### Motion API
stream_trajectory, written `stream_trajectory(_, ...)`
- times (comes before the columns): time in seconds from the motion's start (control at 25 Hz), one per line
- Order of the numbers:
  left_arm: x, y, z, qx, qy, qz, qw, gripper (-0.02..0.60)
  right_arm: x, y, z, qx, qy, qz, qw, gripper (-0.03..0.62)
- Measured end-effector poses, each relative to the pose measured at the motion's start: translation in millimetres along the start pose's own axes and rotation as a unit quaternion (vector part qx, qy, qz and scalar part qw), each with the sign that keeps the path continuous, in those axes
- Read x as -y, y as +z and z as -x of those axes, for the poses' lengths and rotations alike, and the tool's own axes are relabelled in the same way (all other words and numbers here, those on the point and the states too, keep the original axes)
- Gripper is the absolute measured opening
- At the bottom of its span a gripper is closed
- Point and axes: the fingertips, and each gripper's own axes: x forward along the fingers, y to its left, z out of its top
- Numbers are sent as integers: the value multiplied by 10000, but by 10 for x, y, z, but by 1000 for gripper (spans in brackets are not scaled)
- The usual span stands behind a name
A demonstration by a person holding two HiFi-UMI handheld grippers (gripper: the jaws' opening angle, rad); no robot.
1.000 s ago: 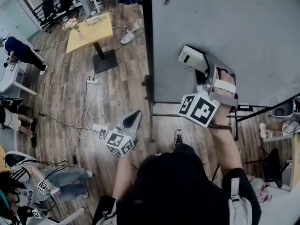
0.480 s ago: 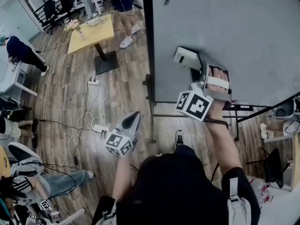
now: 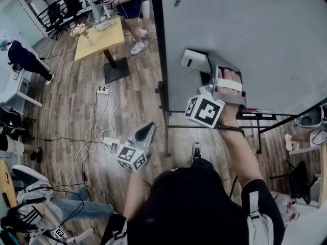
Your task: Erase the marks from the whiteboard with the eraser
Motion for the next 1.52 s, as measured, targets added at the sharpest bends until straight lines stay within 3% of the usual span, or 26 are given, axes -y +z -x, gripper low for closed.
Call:
stream_trajectory(0.12,25,-15,34,-4,144,44,9999,15,-106,60,-9,160,120,64,9998,252)
stream_trajectory(0.28,-89,-37,85,-41,192,85,9998,15,-104,-123,-62,-54,146,-105,9998,253)
stream_trajectory(0.44,-65,-54,14,-69,85,104,9999,15,-47,-497,-68,-431,107,-262,9987,253)
stream_trajectory(0.56,21,-71,-80,-97,-71,66,9999,15,-160,-599,-73,-568,148,-101,9982,253)
stream_trajectory(0.76,117,-73,-79,-113,-142,32,9998,15,-411,-264,-75,-325,340,163,9988,253)
stream_trajectory(0.96,25,-90,70,-99,75,54,9999,15,-601,96,-36,37,671,104,9977,253)
stream_trajectory(1.28,19,-111,68,-101,41,64,9999,15,-435,-491,-61,-523,572,-36,9970,253)
stream_trajectory(1.44,149,-99,22,-122,-128,15,9998,15,-428,-598,20,-623,583,-117,9963,253)
stream_trajectory(1.52,195,-78,-5,-134,-188,-16,9997,15,-500,-575,41,-428,837,-458,9945,255)
